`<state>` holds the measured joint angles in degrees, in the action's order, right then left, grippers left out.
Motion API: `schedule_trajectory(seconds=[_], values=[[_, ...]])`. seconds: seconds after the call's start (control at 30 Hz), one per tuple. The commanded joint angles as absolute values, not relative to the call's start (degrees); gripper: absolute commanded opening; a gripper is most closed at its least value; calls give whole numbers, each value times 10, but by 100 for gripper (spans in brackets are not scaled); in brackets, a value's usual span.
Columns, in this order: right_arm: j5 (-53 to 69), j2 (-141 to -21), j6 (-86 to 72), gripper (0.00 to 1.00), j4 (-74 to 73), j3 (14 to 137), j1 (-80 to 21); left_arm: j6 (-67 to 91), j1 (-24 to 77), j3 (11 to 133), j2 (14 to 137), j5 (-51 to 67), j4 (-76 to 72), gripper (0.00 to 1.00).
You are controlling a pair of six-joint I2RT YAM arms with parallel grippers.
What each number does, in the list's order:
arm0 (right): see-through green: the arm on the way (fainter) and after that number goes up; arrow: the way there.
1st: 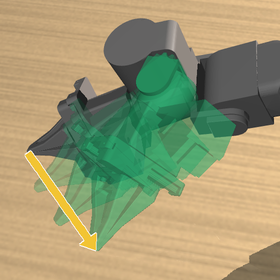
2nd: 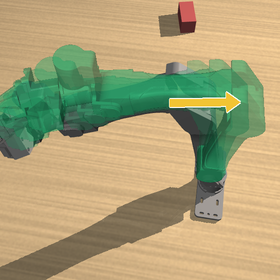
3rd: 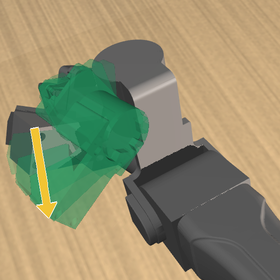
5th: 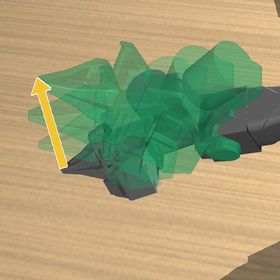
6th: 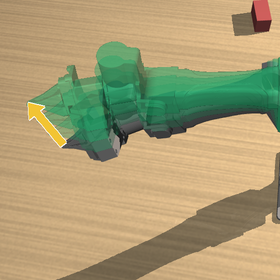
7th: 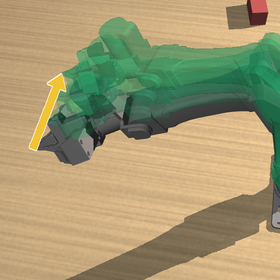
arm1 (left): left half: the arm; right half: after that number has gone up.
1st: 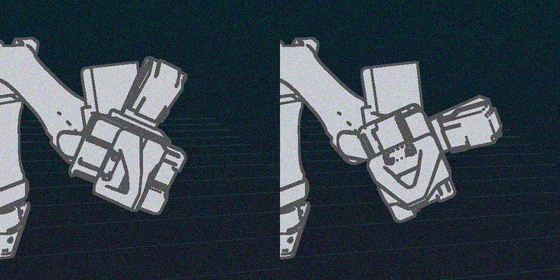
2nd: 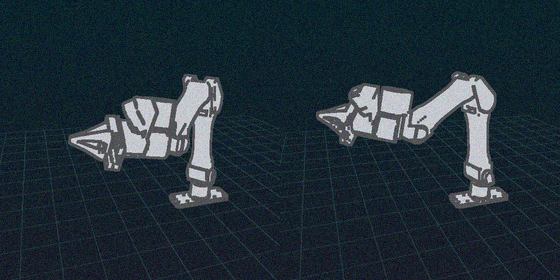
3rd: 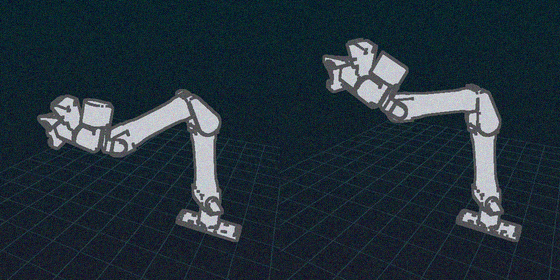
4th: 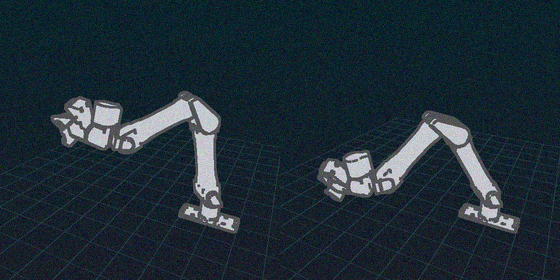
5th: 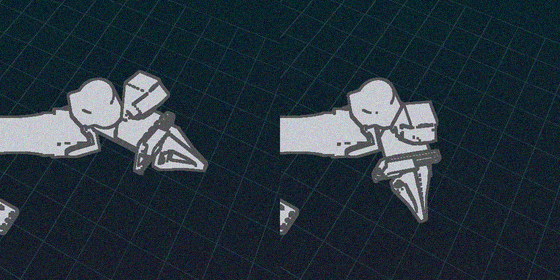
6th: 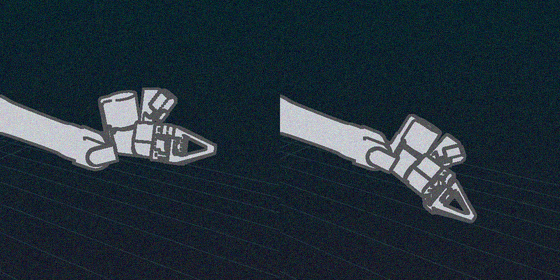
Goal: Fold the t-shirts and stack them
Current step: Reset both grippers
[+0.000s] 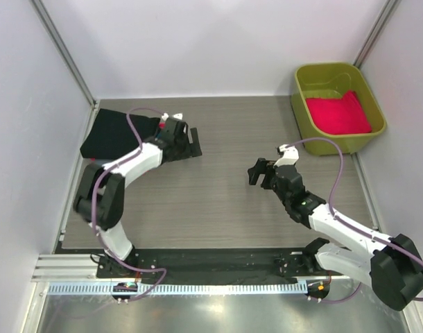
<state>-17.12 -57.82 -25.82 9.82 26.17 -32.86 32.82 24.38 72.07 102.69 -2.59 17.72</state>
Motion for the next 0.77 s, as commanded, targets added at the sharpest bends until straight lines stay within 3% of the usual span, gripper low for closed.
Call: schedule_trajectory(seconds=[0.0,0.07,0.27,0.47,0.73], values=[[-207,-549,-248,92,125,244,-327,393,249,607,940,-23,60,90],[-207,-534,-254,92,109,241,-327,396,265,566,892,-44,41,100],[-241,-472,-264,93,26,222,-328,378,358,417,773,-120,-12,100],[-236,-425,-264,93,69,165,-328,345,384,300,673,-171,-83,100],[-228,-405,-266,97,98,140,-328,321,384,262,589,-172,-131,100]])
